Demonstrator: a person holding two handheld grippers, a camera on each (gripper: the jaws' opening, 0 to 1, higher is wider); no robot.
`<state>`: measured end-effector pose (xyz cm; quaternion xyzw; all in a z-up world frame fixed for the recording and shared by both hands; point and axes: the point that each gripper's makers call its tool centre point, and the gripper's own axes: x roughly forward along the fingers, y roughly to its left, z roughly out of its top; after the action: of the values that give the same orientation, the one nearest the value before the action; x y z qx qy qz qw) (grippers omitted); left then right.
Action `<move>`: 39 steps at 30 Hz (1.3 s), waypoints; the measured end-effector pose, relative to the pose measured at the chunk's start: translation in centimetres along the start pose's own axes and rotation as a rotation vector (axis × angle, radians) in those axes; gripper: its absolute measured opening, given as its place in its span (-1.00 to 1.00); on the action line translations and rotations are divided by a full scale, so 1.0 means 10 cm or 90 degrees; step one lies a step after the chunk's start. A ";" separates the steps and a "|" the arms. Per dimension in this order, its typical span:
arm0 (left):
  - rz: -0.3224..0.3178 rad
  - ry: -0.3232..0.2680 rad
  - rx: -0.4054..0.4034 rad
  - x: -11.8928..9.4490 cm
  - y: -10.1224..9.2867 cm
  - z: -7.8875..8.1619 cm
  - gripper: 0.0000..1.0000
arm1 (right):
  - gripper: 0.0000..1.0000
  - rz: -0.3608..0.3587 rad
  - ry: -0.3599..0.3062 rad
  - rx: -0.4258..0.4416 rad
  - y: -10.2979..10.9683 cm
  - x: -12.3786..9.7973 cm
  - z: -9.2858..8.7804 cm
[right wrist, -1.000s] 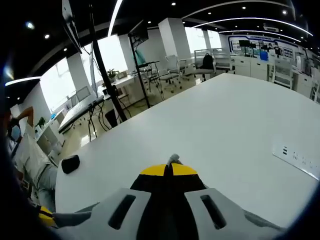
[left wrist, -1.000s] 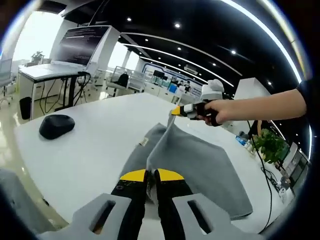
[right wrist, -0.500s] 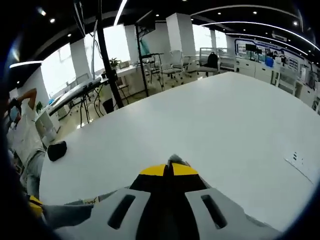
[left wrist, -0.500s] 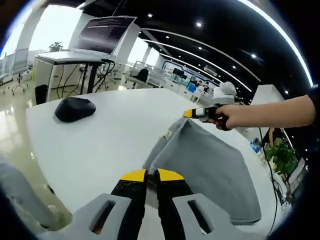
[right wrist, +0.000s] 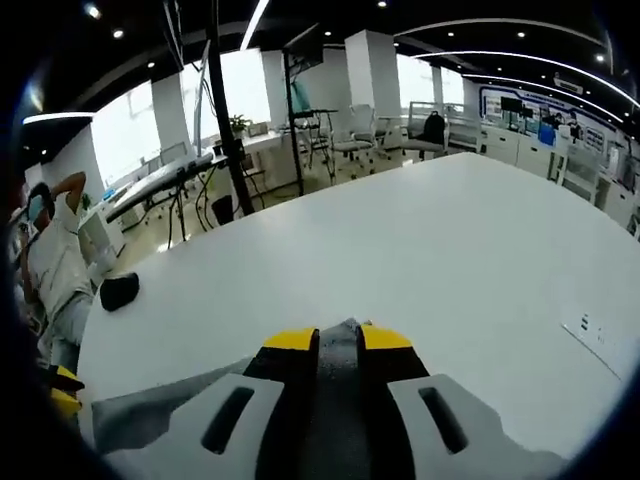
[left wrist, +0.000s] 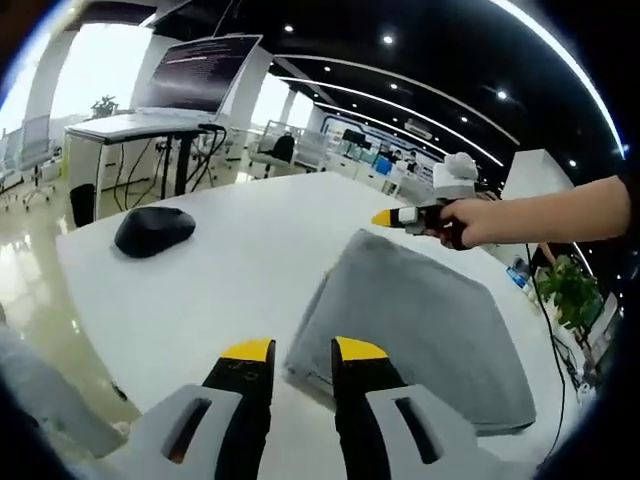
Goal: Fold the towel on the table until its edges align and the towel forms a compact rectangular stack.
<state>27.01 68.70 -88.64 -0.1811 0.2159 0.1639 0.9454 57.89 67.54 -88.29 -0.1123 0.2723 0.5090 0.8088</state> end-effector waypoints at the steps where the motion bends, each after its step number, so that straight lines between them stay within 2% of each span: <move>1: -0.002 0.001 0.002 0.00 0.00 0.01 -0.46 | -0.68 -0.002 0.001 0.000 -0.02 -0.02 -0.02; 3: -0.003 -0.001 0.006 0.00 -0.01 0.03 -0.42 | -0.63 -0.022 0.013 -0.002 -0.10 -0.10 -0.06; 7: -0.019 -0.004 0.030 0.02 -0.09 0.07 -0.33 | -0.55 -0.028 0.015 -0.008 -0.22 -0.25 -0.12; 12: -0.020 0.003 0.080 0.01 -0.18 0.12 -0.04 | -0.45 -0.038 0.021 -0.017 -0.33 -0.44 -0.15; 14: -0.030 -0.002 0.087 0.00 -0.23 0.16 0.00 | -0.36 -0.037 0.034 -0.037 -0.35 -0.51 -0.21; 20: -0.067 0.002 0.135 -0.03 -0.40 0.21 0.19 | -0.23 -0.035 0.036 -0.035 -0.43 -0.70 -0.23; 28: -0.109 0.025 0.185 -0.06 -0.66 0.16 0.45 | -0.18 -0.034 0.036 -0.023 -0.57 -0.88 -0.24; 33: -0.123 0.043 0.207 -0.05 -0.81 0.08 0.60 | -0.17 -0.045 0.037 -0.016 -0.68 -1.09 -0.25; 37: -0.148 0.059 0.218 -0.05 -0.99 0.01 0.62 | -0.17 -0.054 0.034 -0.007 -0.73 -1.31 -0.29; 39: -0.162 0.066 0.234 -0.05 -1.09 -0.01 0.62 | -0.17 -0.051 0.033 0.001 -0.76 -1.34 -0.32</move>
<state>30.74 58.92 -85.51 -0.0401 0.2656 -0.0083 0.9632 59.07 52.36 -84.21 -0.1355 0.2893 0.4729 0.8212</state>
